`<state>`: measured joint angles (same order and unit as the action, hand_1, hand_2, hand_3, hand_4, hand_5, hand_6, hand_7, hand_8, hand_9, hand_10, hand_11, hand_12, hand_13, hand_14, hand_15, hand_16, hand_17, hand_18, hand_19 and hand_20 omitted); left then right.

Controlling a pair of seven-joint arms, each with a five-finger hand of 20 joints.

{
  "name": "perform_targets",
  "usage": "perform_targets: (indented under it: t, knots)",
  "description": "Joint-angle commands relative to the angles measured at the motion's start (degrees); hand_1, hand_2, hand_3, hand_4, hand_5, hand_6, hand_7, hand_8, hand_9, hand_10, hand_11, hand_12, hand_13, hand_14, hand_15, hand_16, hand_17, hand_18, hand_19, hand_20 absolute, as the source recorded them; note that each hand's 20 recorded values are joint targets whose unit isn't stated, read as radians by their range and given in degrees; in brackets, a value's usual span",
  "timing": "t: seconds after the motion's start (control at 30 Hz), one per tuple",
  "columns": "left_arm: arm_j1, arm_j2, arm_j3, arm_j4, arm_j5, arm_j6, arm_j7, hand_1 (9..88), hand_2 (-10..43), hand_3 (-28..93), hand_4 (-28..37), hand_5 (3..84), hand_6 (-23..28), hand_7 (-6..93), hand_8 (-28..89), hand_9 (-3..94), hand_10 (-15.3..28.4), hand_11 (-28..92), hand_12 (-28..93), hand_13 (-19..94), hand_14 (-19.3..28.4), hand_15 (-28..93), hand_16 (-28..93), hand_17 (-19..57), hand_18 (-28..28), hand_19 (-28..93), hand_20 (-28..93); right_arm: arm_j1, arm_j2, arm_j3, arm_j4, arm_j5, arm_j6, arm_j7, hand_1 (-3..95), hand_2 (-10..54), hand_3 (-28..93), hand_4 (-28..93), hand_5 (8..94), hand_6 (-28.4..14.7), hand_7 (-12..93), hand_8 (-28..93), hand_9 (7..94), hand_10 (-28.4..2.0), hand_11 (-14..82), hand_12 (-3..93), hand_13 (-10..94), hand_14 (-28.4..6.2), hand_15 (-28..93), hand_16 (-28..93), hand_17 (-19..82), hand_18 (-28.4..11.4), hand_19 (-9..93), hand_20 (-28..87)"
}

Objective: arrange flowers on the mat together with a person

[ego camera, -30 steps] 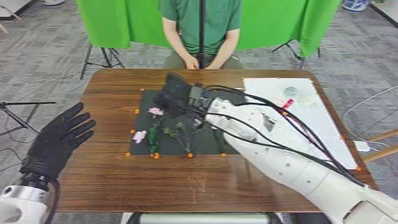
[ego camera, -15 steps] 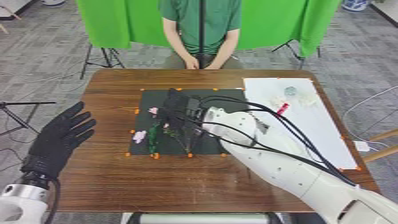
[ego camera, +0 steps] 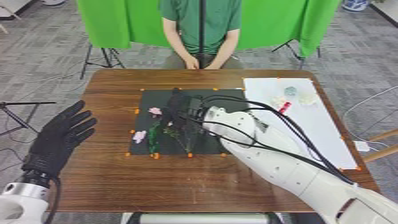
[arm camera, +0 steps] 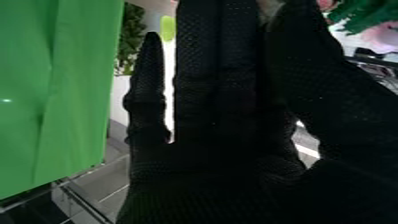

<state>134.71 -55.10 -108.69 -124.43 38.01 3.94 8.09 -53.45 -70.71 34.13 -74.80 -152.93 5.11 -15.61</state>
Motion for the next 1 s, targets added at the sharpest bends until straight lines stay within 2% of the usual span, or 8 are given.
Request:
perform_targets:
  t: [0.03, 0.27, 0.67, 0.8, 0.9, 1.0]
  knots:
    - [0.5, 0.0, 0.0, 0.5, -0.11, -0.74, 0.14, 28.8, -4.8, 68, -26.9, 31.6, 4.0, 13.8, -8, 27.2, 11.3, 17, 19, 22, 14.1, 26, 3, -8.9, 21.6, 43, 9, 1.0, 0.7, 0.2, -1.9, -0.6, -1.7, 1.8, 45.5, -9.5, 75, -28, 58.6, 5.6, 46, -8, 71.3, -4.5, 15.8, 41.4, 59, -3.0, 46, 35, 21, -14.6, 57, 41]
    - [1.5, -0.12, -0.47, 0.11, -0.2, -0.51, 0.11, 28.7, -4.8, 68, -26.9, 31.6, 4.0, 13.8, -8, 27.1, 11.3, 17, 19, 22, 14.1, 26, 3, -9.0, 21.6, 43, 9, 0.6, 1.8, 0.3, -4.1, 0.2, -3.0, 1.8, 42.3, -9.5, 77, -28, 57.8, 5.2, 43, -6, 67.6, -5.3, 22.8, 35.2, 58, -3.9, 49, 29, 21, -14.8, 57, 40]
    - [1.5, -0.07, -0.65, 0.21, -0.25, -0.85, -0.52, 28.9, -4.4, 68, -26.8, 31.7, 4.0, 13.8, -8, 27.2, 11.3, 17, 19, 23, 14.0, 25, 3, -9.0, 21.7, 43, 9, -0.5, 3.0, 1.1, -6.6, 2.4, -4.3, 1.7, 37.0, -9.5, 80, -28, 58.1, 5.2, 39, -6, 64.9, -6.6, 30.8, 26.4, 57, -4.6, 50, 26, 20, -15.2, 57, 40]
    - [1.7, 0.01, -0.66, 0.17, -0.27, -0.91, -0.54, 29.0, -4.3, 68, -26.8, 31.7, 4.0, 13.8, -8, 27.2, 11.3, 17, 19, 23, 14.1, 25, 3, -9.0, 21.7, 43, 9, -0.8, 3.5, 0.5, -6.9, 3.8, -1.9, 4.0, 35.8, -9.4, 80, -28, 58.1, 5.1, 39, -6, 65.0, -6.8, 31.6, 26.1, 57, -4.9, 51, 26, 20, -15.2, 57, 40]
    - [1.4, 0.01, -0.49, 0.33, -0.28, -1.0, -0.61, 29.0, -4.3, 68, -26.7, 31.7, 4.1, 13.7, -8, 27.2, 11.3, 17, 19, 22, 14.2, 26, 3, -9.0, 21.7, 43, 9, -0.8, 3.5, 1.0, -6.9, 3.7, -3.9, 5.7, 33.0, -0.2, 85, -27, 55.4, 3.0, 34, -7, 61.4, -8.3, 31.0, 25.6, 56, -5.8, 52, 26, 20, -15.5, 58, 41]
    - [1.5, 0.05, -0.48, 0.27, -0.27, -0.9, -0.46, 28.9, -4.3, 68, -26.7, 31.8, 4.0, 13.8, -8, 27.2, 11.3, 17, 19, 22, 14.2, 26, 3, -9.0, 21.7, 43, 9, 0.1, 3.7, 0.3, -6.0, 3.5, -3.6, 7.6, 27.1, 9.5, 91, -20, 53.3, 0.7, 28, -15, 56.5, -9.8, 27.9, 24.6, 53, -7.4, 53, 25, 18, -16.9, 58, 41]
